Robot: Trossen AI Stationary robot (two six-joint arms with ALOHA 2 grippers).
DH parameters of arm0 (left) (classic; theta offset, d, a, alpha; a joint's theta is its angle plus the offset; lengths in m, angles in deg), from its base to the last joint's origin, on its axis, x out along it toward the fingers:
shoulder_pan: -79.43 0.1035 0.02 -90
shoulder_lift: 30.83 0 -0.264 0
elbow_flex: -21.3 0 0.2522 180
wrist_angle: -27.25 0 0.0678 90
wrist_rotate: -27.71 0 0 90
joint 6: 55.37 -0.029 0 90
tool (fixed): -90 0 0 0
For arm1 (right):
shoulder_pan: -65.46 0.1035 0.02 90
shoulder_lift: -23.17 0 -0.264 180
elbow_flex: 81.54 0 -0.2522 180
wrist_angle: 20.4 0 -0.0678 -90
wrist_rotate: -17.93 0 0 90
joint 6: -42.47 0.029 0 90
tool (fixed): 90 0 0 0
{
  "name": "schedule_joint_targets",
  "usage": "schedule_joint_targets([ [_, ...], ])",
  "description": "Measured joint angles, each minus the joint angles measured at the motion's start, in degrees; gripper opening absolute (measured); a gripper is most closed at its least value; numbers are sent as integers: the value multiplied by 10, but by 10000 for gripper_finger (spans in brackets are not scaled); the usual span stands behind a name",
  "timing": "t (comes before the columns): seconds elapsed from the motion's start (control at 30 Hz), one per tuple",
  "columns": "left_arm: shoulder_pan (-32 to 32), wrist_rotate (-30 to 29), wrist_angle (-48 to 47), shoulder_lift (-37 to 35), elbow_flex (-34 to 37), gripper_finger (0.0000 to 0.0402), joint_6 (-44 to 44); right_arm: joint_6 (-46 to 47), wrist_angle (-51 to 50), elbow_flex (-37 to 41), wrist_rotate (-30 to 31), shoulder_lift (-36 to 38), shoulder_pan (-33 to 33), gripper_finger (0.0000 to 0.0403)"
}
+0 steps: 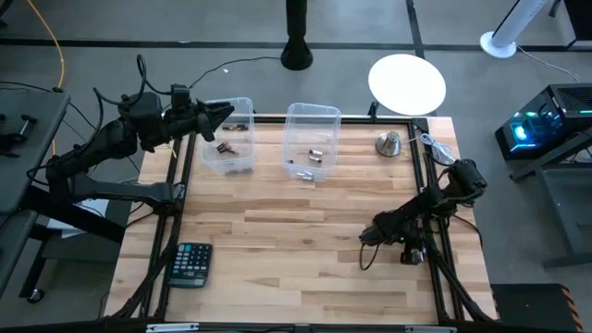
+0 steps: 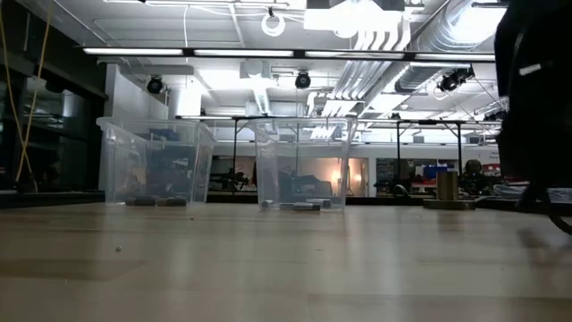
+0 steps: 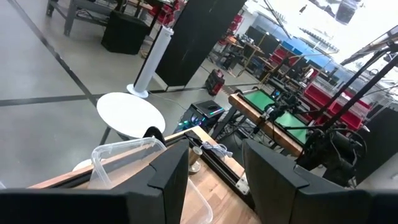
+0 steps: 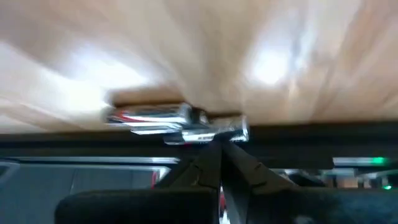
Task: Sort batteries
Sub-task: Put silver battery into the right transparent bin
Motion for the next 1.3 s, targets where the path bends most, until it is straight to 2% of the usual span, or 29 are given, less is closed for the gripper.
schedule_joint_targets([
  [0.1,0,0,0,0,0,145,0,1,14,-33,38,0,0,0],
  [0.3,0,0,0,0,0,145,-5,6,-56,-112,87,0,-1,0],
  [0.47,0,3,-5,0,0,145,-7,54,-64,-140,58,0,16,0],
  [0.67,0,5,-26,0,0,145,-5,156,6,-145,32,0,49,0],
  [0.73,0,5,-30,0,0,145,-3,186,0,-164,59,9,52,0],
  [0.87,0,11,-30,0,0,145,0,301,12,-215,170,66,57,0],
  [1.0,-1,26,-37,0,0,145,0,442,81,-211,217,107,57,2],
  [1.13,-1,36,-55,0,0,145,0,540,166,-192,231,113,57,31],
  [1.3,-1,50,-75,0,0,145,0,619,222,-189,261,113,55,103],
])
